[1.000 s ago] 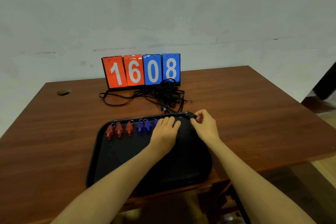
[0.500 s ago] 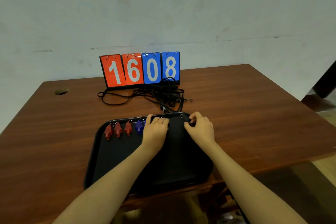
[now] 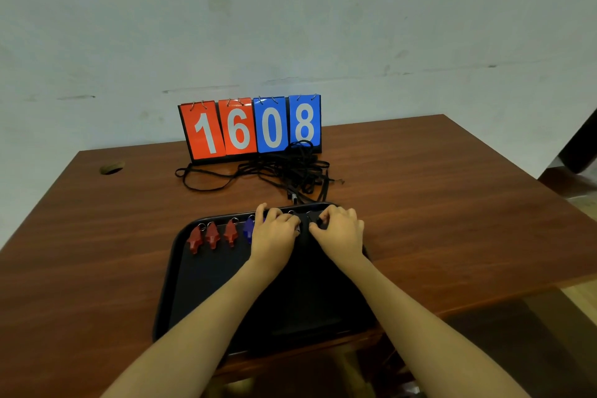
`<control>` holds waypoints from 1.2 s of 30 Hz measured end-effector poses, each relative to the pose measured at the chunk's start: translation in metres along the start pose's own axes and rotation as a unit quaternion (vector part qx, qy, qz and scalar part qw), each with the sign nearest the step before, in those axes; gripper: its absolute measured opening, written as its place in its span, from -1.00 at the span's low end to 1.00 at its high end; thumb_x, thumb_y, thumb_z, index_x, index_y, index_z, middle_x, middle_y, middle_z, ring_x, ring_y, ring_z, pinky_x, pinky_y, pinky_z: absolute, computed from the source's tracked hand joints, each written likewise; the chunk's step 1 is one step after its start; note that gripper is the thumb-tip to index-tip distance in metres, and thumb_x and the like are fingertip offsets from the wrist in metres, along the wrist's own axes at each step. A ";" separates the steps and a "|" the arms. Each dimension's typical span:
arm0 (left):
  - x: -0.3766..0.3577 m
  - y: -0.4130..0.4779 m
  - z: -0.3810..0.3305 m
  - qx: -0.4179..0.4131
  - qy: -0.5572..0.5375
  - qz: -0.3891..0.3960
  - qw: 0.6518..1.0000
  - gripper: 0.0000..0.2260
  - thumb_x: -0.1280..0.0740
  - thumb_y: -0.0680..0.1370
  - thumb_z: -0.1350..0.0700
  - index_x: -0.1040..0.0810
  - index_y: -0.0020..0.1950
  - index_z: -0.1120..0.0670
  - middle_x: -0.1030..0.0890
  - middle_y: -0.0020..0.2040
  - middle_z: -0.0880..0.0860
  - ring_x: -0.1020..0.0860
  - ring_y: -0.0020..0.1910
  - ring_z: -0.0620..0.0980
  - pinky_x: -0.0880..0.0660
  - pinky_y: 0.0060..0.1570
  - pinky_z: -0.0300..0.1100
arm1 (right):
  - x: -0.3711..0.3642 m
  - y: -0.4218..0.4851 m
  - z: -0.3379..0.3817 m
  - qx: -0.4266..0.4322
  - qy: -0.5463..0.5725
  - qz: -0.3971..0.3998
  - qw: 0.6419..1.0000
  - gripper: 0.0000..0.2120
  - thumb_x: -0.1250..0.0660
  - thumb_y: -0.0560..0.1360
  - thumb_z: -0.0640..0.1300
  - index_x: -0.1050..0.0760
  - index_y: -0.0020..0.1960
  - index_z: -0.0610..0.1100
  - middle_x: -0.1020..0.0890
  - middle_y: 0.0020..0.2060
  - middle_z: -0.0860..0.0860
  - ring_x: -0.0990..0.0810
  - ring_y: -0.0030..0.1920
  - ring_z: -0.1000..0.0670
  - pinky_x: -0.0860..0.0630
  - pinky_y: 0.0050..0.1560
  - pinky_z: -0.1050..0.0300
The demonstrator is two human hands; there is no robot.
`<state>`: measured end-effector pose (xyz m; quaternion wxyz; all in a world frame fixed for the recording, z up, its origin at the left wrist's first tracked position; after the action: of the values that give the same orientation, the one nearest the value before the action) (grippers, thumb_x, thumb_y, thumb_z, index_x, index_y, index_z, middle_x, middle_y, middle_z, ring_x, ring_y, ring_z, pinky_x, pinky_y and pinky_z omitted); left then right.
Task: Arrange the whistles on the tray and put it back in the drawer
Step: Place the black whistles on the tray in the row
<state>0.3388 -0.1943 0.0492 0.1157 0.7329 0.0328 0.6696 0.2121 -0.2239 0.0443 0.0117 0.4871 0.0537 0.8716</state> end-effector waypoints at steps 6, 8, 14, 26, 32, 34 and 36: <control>-0.003 0.003 0.003 0.012 0.012 0.039 0.999 -0.73 -0.16 0.61 0.01 -0.49 0.26 0.03 -0.55 0.24 -0.04 -0.35 0.33 0.01 0.07 0.46 0.01 | -0.012 0.005 0.002 -0.020 0.002 0.018 1.000 -0.74 -0.33 0.47 0.13 -0.48 -0.02 -0.05 -0.56 0.00 0.05 -0.41 0.17 -0.06 -0.31 0.17 0.00; -0.003 0.004 0.003 0.012 0.017 0.045 0.999 -0.72 -0.15 0.61 0.01 -0.49 0.26 0.03 -0.54 0.26 -0.03 -0.34 0.34 0.02 0.07 0.46 0.03 | -0.015 0.007 0.001 -0.022 -0.005 0.027 0.999 -0.68 -0.35 0.46 0.16 -0.49 0.02 -0.07 -0.57 0.03 0.03 -0.40 0.20 -0.07 -0.31 0.20 -0.01; -0.003 0.007 0.003 0.007 0.024 0.057 0.998 -0.72 -0.15 0.62 0.02 -0.47 0.28 0.04 -0.53 0.27 -0.01 -0.34 0.33 0.05 0.00 0.47 -0.01 | -0.017 0.007 0.002 -0.022 -0.034 0.046 0.998 -0.70 -0.31 0.48 0.15 -0.47 0.03 -0.07 -0.56 0.06 0.01 -0.39 0.23 -0.10 -0.30 0.23 -0.04; -0.002 0.008 0.000 -0.009 0.050 0.065 0.997 -0.71 -0.21 0.59 0.07 -0.40 0.30 0.09 -0.49 0.31 0.05 -0.34 0.31 0.10 -0.09 0.43 -0.02 | -0.019 0.008 0.005 -0.021 -0.079 0.060 0.995 -0.66 -0.22 0.54 0.09 -0.45 0.20 -0.11 -0.51 0.17 -0.05 -0.37 0.28 -0.12 -0.27 0.29 -0.08; 0.005 0.004 0.008 -0.007 0.029 0.041 0.999 -0.65 -0.23 0.58 0.04 -0.37 0.35 0.06 -0.45 0.34 0.02 -0.33 0.34 0.07 -0.12 0.40 -0.07 | -0.014 0.005 0.008 -0.009 -0.072 0.062 0.995 -0.58 -0.22 0.54 0.15 -0.40 0.26 -0.11 -0.47 0.21 -0.04 -0.37 0.29 -0.10 -0.31 0.28 -0.07; 0.011 0.003 0.013 -0.004 0.004 0.023 1.000 -0.66 -0.24 0.58 0.04 -0.39 0.35 0.05 -0.47 0.32 0.01 -0.35 0.32 0.05 -0.14 0.36 -0.11 | -0.004 0.006 0.014 0.021 -0.044 0.036 0.998 -0.66 -0.21 0.56 0.08 -0.41 0.24 -0.10 -0.48 0.19 -0.03 -0.38 0.25 -0.09 -0.35 0.23 -0.01; 0.018 0.004 0.023 0.012 -0.033 0.004 0.999 -0.70 -0.22 0.58 0.09 -0.44 0.31 0.04 -0.50 0.28 0.00 -0.37 0.29 0.04 -0.18 0.31 -0.12 | 0.008 0.012 0.023 0.059 -0.016 0.013 0.998 -0.75 -0.19 0.58 -0.03 -0.44 0.21 -0.11 -0.51 0.16 -0.05 -0.39 0.22 -0.09 -0.39 0.19 0.03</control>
<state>0.3630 -0.1970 0.0661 0.1047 0.7564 0.0339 0.6448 0.2282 -0.2334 0.0640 -0.0278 0.5014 0.0987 0.8591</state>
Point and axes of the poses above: each hand's wrist, its own y-axis towards the middle knuckle, its own x-axis out of the back of the hand, z = x × y, the point moved 7 cm from there along y, towards the middle knuckle
